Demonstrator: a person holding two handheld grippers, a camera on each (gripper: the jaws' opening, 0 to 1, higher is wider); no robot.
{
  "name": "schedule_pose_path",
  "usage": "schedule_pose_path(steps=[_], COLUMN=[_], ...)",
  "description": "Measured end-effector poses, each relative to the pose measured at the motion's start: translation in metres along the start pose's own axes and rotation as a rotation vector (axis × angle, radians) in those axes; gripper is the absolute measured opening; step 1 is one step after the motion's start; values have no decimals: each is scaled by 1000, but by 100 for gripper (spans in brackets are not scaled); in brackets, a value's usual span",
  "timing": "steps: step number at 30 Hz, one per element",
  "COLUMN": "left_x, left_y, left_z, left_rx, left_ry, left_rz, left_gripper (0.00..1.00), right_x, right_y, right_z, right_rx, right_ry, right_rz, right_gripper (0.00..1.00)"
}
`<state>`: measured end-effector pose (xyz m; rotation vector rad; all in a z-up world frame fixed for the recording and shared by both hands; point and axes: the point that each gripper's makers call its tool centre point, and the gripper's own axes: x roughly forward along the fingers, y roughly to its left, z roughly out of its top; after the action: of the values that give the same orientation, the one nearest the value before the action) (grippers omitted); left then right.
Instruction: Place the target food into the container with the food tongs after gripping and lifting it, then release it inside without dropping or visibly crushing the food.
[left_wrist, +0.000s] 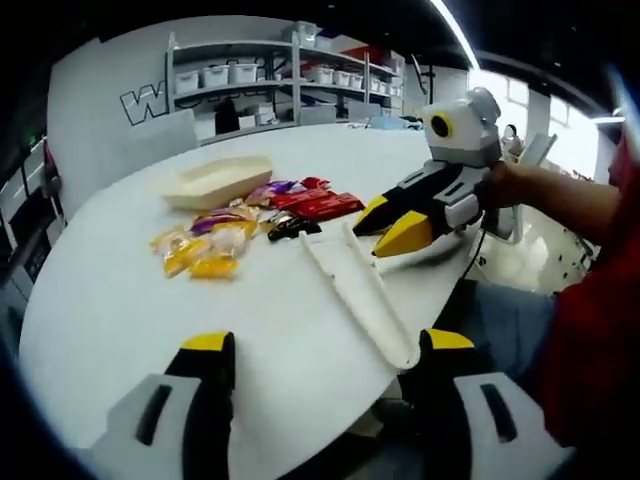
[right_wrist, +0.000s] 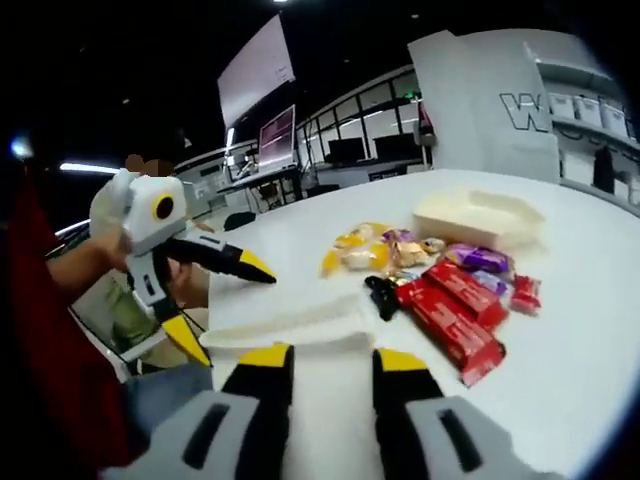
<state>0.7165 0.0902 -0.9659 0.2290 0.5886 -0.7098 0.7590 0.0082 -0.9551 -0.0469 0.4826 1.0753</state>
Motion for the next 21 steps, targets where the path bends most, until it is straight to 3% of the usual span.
schedule_pose_path(steps=[7, 11, 21], left_x=[-1, -3, -10], left_y=[2, 7, 23], left_z=[-1, -2, -6], left_rx=[-1, -9, -15], left_ry=[3, 7, 15], left_rz=[3, 17, 52], left_gripper=[73, 73, 73], right_x=[7, 10, 2], right_y=[-2, 0, -2], right_z=[15, 11, 5], right_rx=[-34, -60, -34], right_ry=[-42, -20, -10], right_rz=[17, 26, 31], right_gripper=[30, 22, 15])
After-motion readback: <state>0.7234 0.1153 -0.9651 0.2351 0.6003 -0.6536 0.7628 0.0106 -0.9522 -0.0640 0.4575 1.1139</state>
